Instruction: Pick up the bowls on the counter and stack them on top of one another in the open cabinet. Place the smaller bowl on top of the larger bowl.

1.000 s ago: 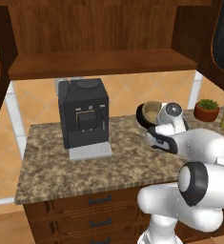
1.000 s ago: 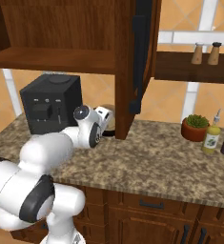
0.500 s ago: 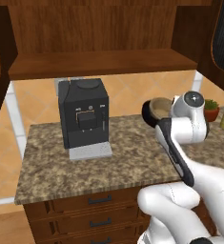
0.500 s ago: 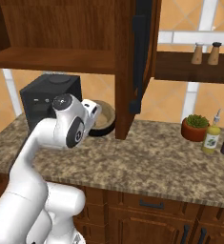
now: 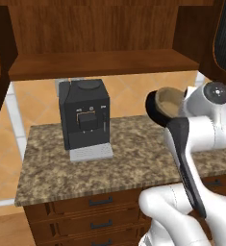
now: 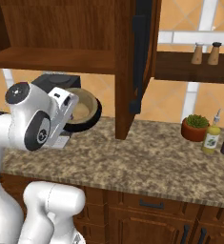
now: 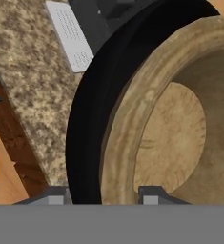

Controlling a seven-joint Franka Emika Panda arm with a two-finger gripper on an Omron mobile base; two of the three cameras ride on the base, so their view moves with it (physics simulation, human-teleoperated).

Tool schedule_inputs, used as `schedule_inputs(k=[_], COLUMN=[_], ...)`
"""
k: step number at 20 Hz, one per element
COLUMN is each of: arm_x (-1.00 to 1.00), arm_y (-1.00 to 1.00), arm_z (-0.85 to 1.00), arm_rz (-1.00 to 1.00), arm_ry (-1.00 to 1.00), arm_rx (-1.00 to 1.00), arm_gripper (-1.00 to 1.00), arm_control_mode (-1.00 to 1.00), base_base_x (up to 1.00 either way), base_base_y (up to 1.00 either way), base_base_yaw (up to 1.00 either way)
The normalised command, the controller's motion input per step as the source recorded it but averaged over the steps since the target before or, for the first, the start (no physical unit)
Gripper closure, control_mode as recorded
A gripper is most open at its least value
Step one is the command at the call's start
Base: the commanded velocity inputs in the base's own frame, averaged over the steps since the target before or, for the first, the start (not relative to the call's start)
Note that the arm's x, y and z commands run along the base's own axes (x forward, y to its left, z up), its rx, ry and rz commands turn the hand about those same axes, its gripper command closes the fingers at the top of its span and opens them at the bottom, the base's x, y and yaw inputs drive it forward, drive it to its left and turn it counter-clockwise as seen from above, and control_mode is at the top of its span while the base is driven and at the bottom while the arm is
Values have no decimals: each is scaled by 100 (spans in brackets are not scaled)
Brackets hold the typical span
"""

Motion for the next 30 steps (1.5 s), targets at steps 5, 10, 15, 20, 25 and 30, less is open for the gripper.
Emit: schedule_inputs(k=[5,10,15,20,25,30], arm_x=[-62,32,99,100,100,100], arm_y=[29,26,13,17,18,4], arm_z=[100,100,88,8,-17,-38], arm_rz=[1,0,0,0,0,0], arm_ry=[-7,-7,-1,0,0,0], arm_rx=[0,0,0,0,-11,-20], arm_gripper=[100,100,100,100,100,100], arm_control_mode=[-100,-100,-100,-100,-100,-100], base_base_x=[0,0,0,0,0,0], base_base_y=[0,0,0,0,0,0], base_base_yaw=[0,0,0,0,0,0])
